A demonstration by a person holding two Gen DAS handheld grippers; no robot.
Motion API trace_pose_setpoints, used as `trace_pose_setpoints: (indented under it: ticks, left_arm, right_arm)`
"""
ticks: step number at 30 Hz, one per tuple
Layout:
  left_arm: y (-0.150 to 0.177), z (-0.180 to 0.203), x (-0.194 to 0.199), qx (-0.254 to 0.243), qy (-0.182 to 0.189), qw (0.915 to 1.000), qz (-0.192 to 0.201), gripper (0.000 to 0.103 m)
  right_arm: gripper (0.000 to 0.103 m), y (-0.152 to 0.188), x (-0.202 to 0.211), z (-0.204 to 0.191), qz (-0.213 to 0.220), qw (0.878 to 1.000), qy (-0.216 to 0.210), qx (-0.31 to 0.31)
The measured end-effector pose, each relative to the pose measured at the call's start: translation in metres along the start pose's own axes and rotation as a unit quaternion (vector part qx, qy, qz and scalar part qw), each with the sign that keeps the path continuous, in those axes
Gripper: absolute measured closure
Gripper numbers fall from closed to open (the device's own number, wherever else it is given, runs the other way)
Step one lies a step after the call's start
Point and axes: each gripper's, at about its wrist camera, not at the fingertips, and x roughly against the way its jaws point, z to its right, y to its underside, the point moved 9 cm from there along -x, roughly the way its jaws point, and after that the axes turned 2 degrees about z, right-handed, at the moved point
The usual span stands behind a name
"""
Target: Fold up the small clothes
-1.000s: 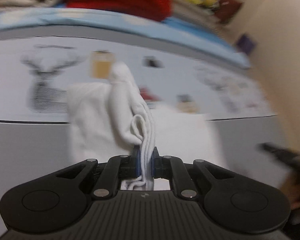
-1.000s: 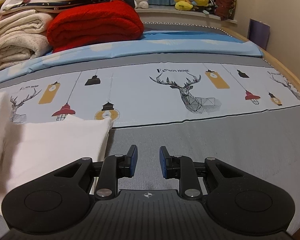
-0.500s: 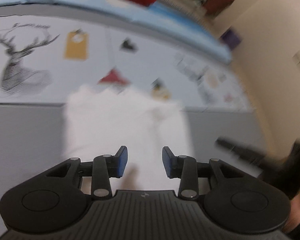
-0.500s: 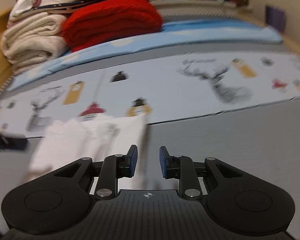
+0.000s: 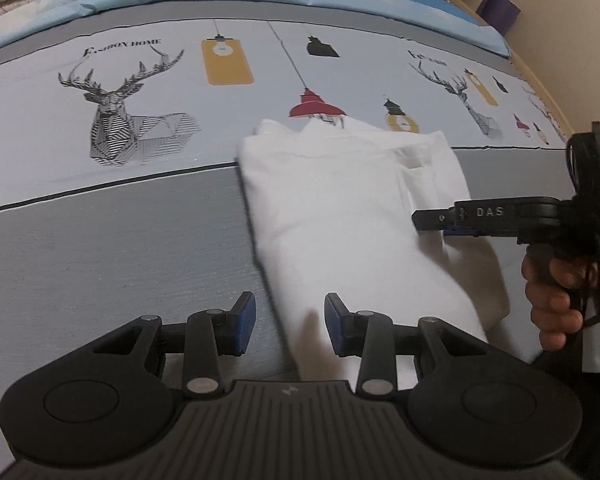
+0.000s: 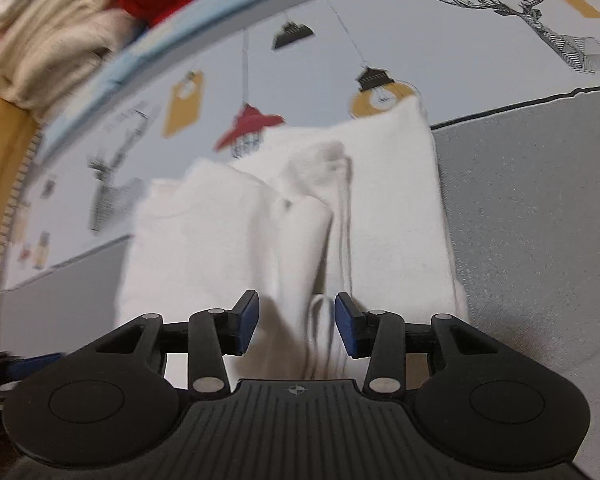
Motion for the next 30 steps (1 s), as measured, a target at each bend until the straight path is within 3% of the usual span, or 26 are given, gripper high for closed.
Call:
trace_pose_setpoints:
  ticks: [2,6,9,10,12,14,16,18,22,27,30]
  left_arm:
    - [-0.001,-0.001,0.003,-0.002,-0.003,1.0000,0.003,0.062]
    - [-0.008,-0.001,0.003,0.005,0.000,0.9999,0.012,0.062]
    - [-0.012,0.006,0.003,0.006,0.010,0.9998,0.018,0.062]
    - [-0.013,0.010,0.002,0.003,0.016,0.9997,0.019,0.062]
    - [-0.014,0.021,0.000,-0.005,0.030,0.9994,0.019,0.062]
    - [-0.014,0.031,-0.004,-0.014,0.037,0.9991,0.017,0.062]
    - [-0.013,0.042,-0.009,-0.024,0.042,0.9988,0.013,0.062]
    - [-0.012,0.050,-0.015,-0.028,0.044,0.9986,0.009,0.060]
    - [-0.013,0.060,-0.022,-0.031,0.049,0.9983,0.008,0.059]
    - [-0.017,0.061,-0.024,-0.033,0.046,0.9984,0.010,0.059]
    - [-0.018,0.059,-0.022,-0.032,0.044,0.9985,0.012,0.059]
  right_arm:
    - [0.095,-0.003,0.001,-0.005,0.012,1.000,-0.009,0.012]
    - [0.096,-0.018,0.038,-0.013,0.077,0.995,-0.055,0.026]
    - [0.096,-0.040,0.083,-0.003,0.153,0.982,-0.108,-0.003]
    - [0.096,-0.047,0.093,0.007,0.175,0.980,-0.095,-0.003]
    - [0.095,-0.057,0.096,0.025,0.193,0.981,-0.028,0.020]
    - [0.090,-0.061,0.085,0.051,0.177,0.984,0.017,0.004]
    - [0.090,-0.061,0.077,0.068,0.155,0.987,0.029,-0.025]
    - [0.089,-0.061,0.083,0.078,0.160,0.986,0.035,-0.042]
    - [0.065,-0.046,0.097,0.083,0.132,0.989,-0.021,-0.063]
    - [0.065,-0.001,0.085,0.071,0.006,0.995,-0.094,-0.041]
    - [0.064,0.030,0.077,0.067,-0.057,0.995,-0.084,-0.004]
